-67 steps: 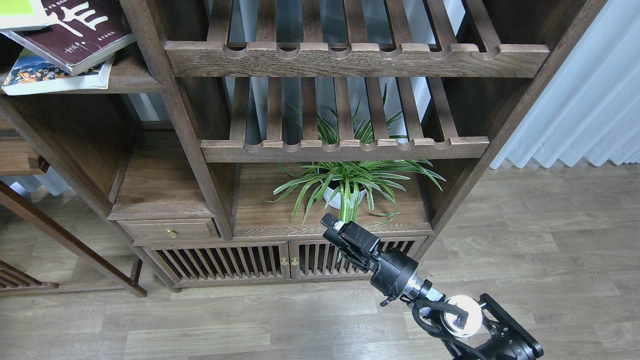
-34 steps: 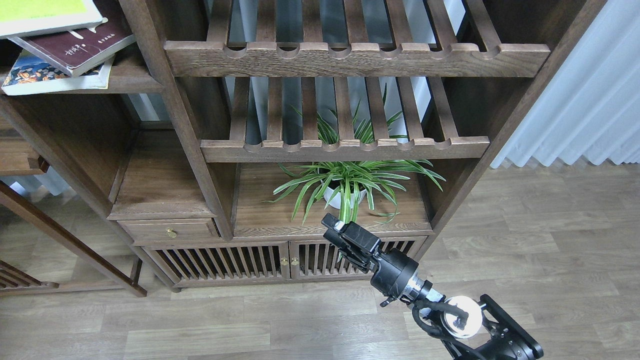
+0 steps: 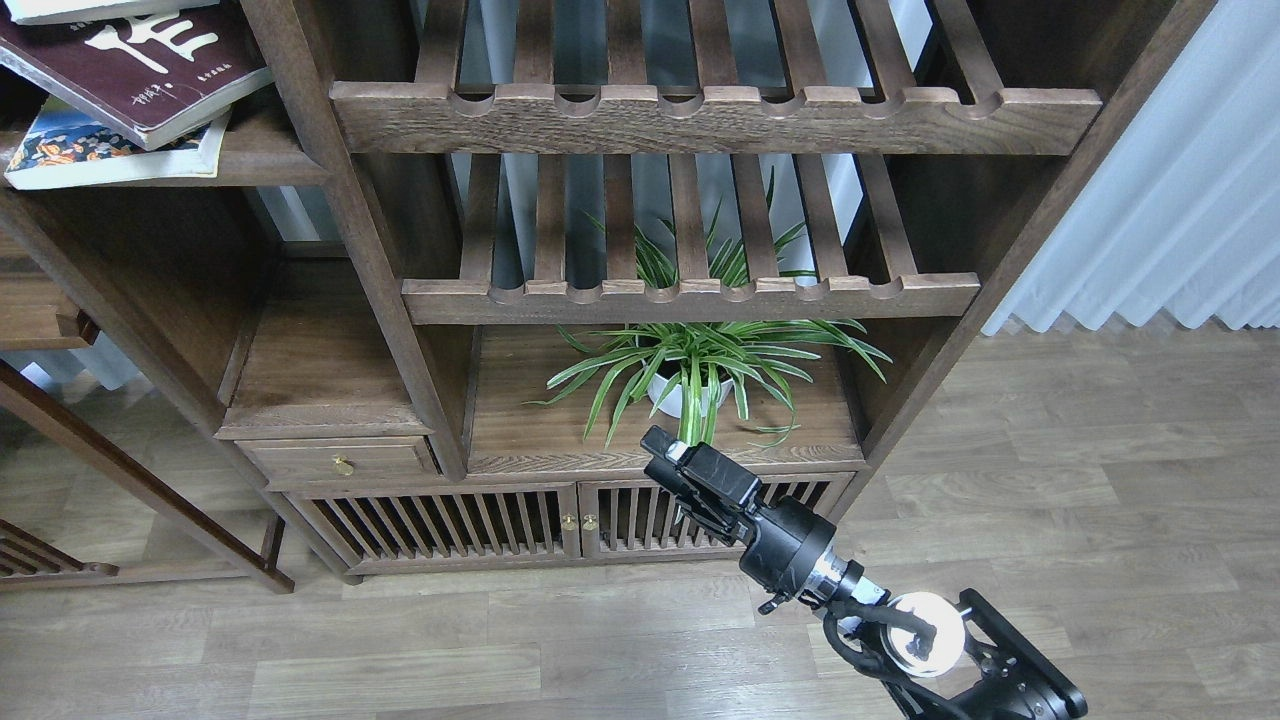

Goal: Organize books on shelf
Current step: 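Lay the yellow-green book on the book stack and release with left gripper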

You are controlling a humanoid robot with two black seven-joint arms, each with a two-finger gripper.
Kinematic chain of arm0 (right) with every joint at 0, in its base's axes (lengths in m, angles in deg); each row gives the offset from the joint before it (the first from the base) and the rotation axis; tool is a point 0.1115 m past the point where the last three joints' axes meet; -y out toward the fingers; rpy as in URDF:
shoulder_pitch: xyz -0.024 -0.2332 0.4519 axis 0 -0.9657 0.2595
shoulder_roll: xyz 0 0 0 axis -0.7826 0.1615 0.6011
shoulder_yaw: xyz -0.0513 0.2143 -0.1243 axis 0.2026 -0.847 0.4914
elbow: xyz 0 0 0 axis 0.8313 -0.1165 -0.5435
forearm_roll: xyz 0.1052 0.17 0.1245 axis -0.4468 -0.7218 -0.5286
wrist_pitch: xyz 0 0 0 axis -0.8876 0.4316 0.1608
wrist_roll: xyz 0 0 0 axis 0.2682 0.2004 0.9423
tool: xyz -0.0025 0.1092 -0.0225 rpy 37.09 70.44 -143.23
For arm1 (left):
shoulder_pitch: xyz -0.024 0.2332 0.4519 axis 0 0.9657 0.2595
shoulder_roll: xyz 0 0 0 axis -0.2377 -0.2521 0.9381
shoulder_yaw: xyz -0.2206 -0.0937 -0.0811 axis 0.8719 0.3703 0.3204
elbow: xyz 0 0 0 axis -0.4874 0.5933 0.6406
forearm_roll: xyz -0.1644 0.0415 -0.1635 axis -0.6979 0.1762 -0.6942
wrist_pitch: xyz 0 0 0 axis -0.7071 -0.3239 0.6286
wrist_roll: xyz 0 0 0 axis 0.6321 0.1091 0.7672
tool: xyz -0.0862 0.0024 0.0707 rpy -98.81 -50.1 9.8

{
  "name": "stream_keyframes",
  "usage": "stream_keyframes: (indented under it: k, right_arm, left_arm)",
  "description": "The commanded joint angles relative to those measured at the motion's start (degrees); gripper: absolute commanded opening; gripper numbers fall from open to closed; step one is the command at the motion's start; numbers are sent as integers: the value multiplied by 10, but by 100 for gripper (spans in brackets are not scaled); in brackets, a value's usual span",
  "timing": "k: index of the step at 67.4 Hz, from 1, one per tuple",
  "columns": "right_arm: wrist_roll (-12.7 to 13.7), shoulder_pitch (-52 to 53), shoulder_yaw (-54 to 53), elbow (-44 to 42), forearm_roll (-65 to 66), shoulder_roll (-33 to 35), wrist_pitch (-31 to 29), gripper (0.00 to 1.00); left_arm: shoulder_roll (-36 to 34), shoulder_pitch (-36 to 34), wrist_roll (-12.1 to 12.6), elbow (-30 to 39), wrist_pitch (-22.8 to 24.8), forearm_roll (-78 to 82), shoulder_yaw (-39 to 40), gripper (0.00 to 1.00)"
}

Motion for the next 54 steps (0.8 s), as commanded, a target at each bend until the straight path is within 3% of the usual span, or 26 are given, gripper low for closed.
stream_keyframes:
  k: [1,6,12,25,34,54]
  right_arm:
    - [0,-1,1,0,1,0,0,79]
    - [0,-1,1,0,1,0,0,79]
    - [1,-1,3,0,1,0,0,79]
    - [1,-1,4,0,1,0,0,79]
    - [0,-1,4,0,1,0,0,79]
    - [0,-1,4,-1,1,0,0,79]
  left_arm:
    - [21,-5,0,-15,0,-2,7,13]
    - [26,-5,0,-16,0,-2,7,39]
    - [28,-5,0,-14,0,-2,7,62]
    - [27,-21,0,-2,0,-4,9,94]
    - [15,-38,0,26,0,-10,17,99]
    - [-62,-64,0,168,0,-10,42,99]
